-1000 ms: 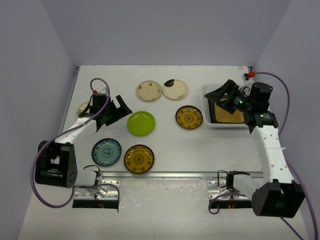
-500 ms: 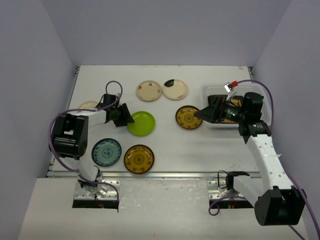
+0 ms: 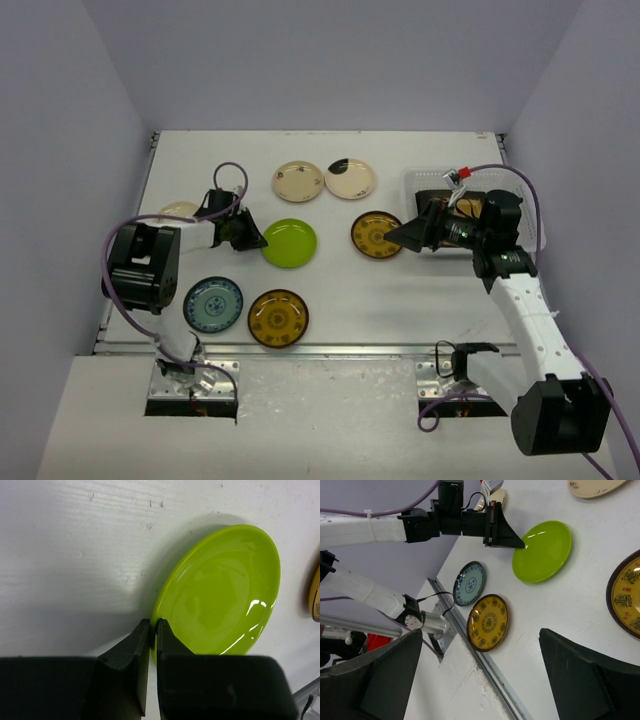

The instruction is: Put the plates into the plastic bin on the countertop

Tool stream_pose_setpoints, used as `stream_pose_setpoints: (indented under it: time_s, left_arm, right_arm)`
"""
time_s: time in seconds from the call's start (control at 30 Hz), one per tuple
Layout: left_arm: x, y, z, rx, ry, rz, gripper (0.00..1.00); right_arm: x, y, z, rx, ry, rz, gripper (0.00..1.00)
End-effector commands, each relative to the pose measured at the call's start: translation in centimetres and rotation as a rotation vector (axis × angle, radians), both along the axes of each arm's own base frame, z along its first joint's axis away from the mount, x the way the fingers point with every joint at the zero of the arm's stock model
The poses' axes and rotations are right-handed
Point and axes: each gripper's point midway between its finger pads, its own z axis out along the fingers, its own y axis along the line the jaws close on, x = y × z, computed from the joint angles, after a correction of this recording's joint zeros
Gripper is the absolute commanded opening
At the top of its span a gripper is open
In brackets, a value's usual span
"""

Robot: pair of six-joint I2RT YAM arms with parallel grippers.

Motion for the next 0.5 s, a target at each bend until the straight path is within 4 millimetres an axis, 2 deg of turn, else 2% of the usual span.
stream_pose_setpoints:
  time_s: [0.0,0.1,0.13,0.2,0.23,0.27,0.33,0.4,0.47]
  left_arm:
    - [-0.9,-2.6,3.3,-0.088,-0.139,-0.025,0.00]
    - [-2.2,-5.7,7.6,-0.177,-0.253,-0.086,0.00]
    - [-2.9,-6.4,8.0,-0.200,-0.259,-0.096,0.00]
    - [-3.5,-7.0,10.4,-0.236,-0.320,-0.113,0.00]
    - [-3.8,-7.2,10.4,-0.243,-0.312,-0.115,0.00]
    - [-4.3,-7.3,12.4,-0.269,-0.357,-0.119,0.00]
    - [-5.1,-7.7,13.7,-0.301,-0.381,-0.133,0.00]
    - [-5.7,-8.0,15.3,-0.328,-0.417,-0.155,0.00]
    - [-6.5,-8.5,16.4,-0.360,-0.425,-0.189,0.00]
  right_arm:
    - [1.0,2.0,-1.1,-0.055,-0.033,-0.001,0.99]
    - [1.9,3.7,-2.4,-0.117,0.006,-0.015,0.99]
    - [2.3,4.3,-3.5,-0.131,0.045,-0.010,0.99]
    - [3.4,4.6,-4.4,-0.159,0.052,-0.029,0.99]
    - [3.6,4.7,-5.1,-0.173,0.065,-0.030,0.99]
    - [4.3,4.7,-6.4,-0.205,0.078,-0.056,0.99]
    - [4.3,5.1,-7.9,-0.240,0.091,-0.043,0.99]
    - [4.5,5.6,-8.3,-0.244,0.085,-0.029,0.99]
    - [4.0,6.7,-8.7,-0.229,0.093,0.025,0.91]
